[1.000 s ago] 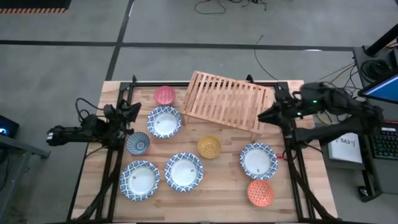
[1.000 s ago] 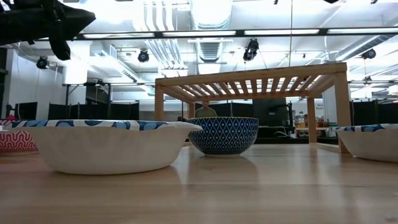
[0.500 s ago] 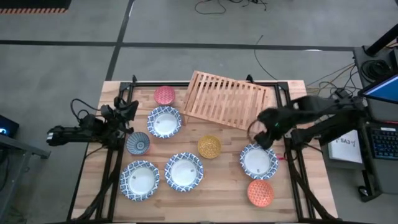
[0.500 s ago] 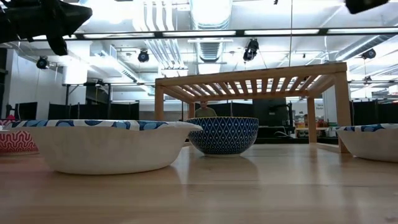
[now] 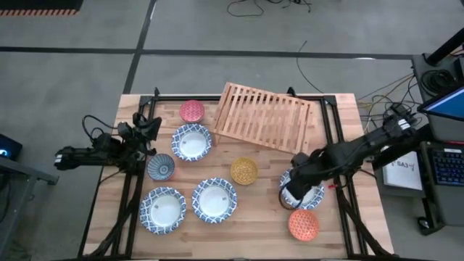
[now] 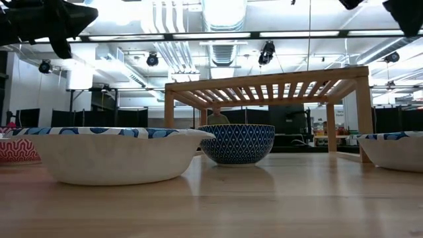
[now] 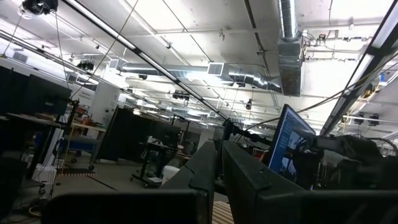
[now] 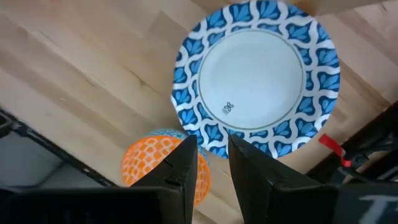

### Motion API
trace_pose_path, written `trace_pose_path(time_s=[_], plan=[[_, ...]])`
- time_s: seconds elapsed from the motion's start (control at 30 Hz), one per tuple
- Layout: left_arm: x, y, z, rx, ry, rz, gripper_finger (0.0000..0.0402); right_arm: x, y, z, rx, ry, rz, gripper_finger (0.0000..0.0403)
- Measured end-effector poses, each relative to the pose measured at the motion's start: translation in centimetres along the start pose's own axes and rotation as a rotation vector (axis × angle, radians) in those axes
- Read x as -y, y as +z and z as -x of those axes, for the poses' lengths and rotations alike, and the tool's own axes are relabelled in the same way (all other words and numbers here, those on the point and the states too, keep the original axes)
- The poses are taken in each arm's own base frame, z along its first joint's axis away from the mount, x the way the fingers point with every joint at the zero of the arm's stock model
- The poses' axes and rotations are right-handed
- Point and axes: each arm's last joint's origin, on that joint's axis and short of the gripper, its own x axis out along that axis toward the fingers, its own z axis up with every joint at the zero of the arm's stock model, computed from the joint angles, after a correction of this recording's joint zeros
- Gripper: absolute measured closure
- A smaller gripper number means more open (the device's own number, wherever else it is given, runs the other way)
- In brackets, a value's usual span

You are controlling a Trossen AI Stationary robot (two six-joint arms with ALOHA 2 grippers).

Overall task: Place and stack bowls onto a shelf
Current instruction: Put the white pattern bowl on the shelf

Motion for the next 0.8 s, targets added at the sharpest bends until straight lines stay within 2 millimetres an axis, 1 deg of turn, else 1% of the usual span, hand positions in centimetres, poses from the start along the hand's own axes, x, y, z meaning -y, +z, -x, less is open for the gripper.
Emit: trace_pose_path(time_s=[0.13, 0.23, 0.33, 0.4, 0.5, 0.63, 0.8], plan=[[0.0, 0.0, 0.0, 0.000, 0.000, 0.000, 0.0388, -1.7, 0.6, -2.5, -0.026, -0.068, 0.013, 0.0321], [0.0, 0.0, 0.0, -0.002, 0.000, -0.001, 0.0388, -2.7, 0.8, -4.1, -0.076, -0.109, 0.056, 0.0321], [0.0, -0.1, 0.0, -0.005, 0.000, -0.002, 0.0388, -3.7, 1.1, -6.1, -0.120, -0.144, 0.105, 0.0321], [0.0, -0.1, 0.0, -0.009, -0.001, -0.005, 0.0388, -4.1, 1.3, -7.2, -0.139, -0.166, 0.125, 0.0321], [0.0, -0.1, 0.0, -0.011, 0.000, -0.005, 0.0388, -4.7, 1.7, -8.8, -0.194, -0.186, 0.110, 0.0319], [0.0, -0.1, 0.0, -0.014, 0.000, -0.007, 0.0388, -5.5, 1.9, -10.3, -0.231, -0.168, 0.125, 0.0293], [0.0, -0.2, 0.0, -0.018, -0.001, -0.009, 0.0388, -5.8, 2.2, -11.5, -0.203, -0.190, 0.149, 0.0240]])
